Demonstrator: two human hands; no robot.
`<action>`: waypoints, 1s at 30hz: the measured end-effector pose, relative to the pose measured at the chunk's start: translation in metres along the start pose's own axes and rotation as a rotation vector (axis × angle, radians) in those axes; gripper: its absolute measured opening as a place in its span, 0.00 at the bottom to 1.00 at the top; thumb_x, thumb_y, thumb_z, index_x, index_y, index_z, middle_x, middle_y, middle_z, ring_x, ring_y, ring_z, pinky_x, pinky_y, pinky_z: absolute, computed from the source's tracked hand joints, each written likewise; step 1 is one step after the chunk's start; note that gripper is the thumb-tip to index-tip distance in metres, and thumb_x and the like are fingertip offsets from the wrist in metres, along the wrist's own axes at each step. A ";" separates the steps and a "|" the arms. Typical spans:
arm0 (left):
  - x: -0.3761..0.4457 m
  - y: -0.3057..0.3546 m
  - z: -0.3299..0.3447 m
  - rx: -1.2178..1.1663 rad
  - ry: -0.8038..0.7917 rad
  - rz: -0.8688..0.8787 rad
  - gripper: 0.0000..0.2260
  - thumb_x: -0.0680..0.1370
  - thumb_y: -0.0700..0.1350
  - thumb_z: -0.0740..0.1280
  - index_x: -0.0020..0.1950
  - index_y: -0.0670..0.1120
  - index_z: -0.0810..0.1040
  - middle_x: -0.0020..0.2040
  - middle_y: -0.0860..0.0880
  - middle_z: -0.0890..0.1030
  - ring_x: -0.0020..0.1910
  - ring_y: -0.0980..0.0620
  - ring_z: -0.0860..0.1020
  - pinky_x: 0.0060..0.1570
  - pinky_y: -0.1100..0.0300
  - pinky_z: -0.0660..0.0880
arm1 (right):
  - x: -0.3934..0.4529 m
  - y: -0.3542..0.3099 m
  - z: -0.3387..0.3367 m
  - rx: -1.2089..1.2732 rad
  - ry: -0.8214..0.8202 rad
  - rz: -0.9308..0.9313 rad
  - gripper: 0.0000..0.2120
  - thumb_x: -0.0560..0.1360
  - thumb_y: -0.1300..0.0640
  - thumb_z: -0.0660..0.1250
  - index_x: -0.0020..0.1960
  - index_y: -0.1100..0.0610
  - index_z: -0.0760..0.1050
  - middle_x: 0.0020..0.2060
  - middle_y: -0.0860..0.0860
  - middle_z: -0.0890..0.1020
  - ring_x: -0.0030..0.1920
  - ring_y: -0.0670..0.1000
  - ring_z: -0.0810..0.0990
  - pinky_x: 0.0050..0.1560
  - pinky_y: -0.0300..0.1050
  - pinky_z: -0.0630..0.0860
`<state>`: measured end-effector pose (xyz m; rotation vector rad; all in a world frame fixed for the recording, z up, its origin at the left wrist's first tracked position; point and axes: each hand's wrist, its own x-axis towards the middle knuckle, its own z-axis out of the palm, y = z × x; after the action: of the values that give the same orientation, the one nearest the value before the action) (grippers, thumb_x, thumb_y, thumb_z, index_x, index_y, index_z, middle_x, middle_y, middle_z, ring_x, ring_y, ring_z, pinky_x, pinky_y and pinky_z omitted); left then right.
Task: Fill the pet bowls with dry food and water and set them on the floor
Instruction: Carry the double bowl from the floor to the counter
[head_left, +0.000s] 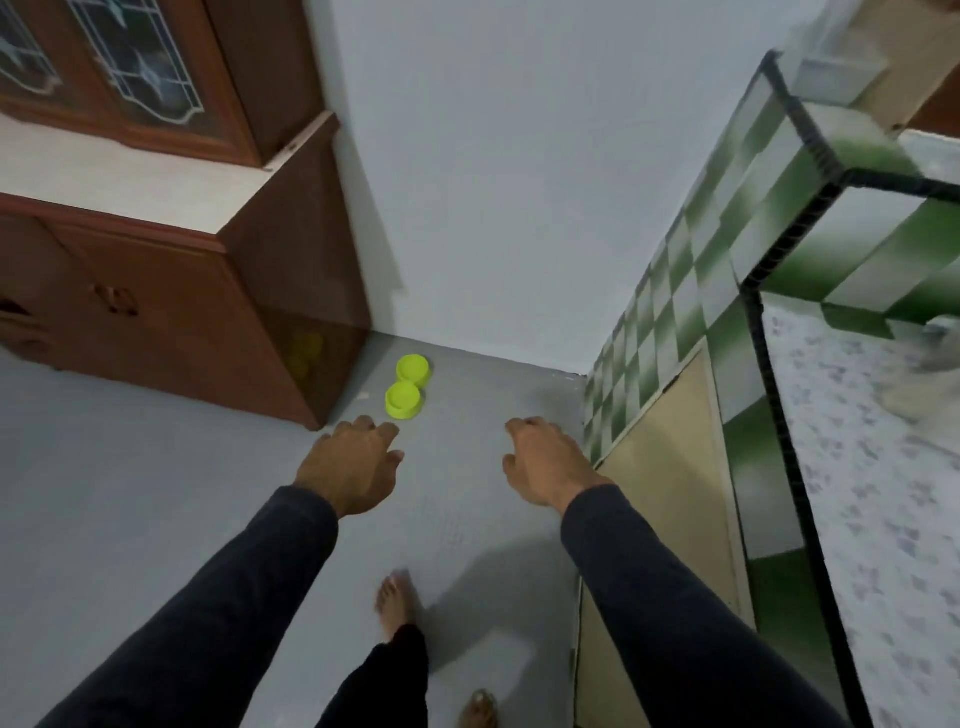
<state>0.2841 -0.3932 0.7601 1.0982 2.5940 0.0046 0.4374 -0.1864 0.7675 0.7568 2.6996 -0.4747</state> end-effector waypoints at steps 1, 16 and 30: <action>0.011 -0.003 0.000 -0.005 -0.004 -0.008 0.20 0.84 0.55 0.58 0.72 0.48 0.72 0.65 0.43 0.76 0.63 0.39 0.76 0.61 0.43 0.75 | 0.014 -0.001 -0.002 0.000 -0.007 -0.003 0.22 0.83 0.54 0.59 0.75 0.59 0.67 0.71 0.59 0.71 0.68 0.61 0.72 0.70 0.56 0.70; 0.211 -0.093 -0.037 -0.022 -0.082 -0.006 0.21 0.84 0.55 0.59 0.74 0.48 0.71 0.67 0.41 0.76 0.64 0.38 0.75 0.63 0.45 0.74 | 0.228 -0.039 -0.060 -0.001 -0.022 -0.010 0.20 0.81 0.55 0.60 0.71 0.60 0.69 0.68 0.59 0.74 0.65 0.62 0.73 0.66 0.59 0.72; 0.376 -0.137 -0.021 -0.041 -0.159 -0.128 0.21 0.84 0.56 0.59 0.75 0.49 0.71 0.68 0.43 0.76 0.66 0.41 0.75 0.65 0.48 0.74 | 0.442 -0.021 -0.063 -0.095 -0.133 -0.134 0.23 0.81 0.52 0.60 0.74 0.59 0.66 0.72 0.59 0.70 0.68 0.63 0.69 0.67 0.57 0.70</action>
<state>-0.0622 -0.2240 0.6525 0.8796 2.5047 -0.0567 0.0530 0.0177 0.6673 0.5030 2.6368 -0.4085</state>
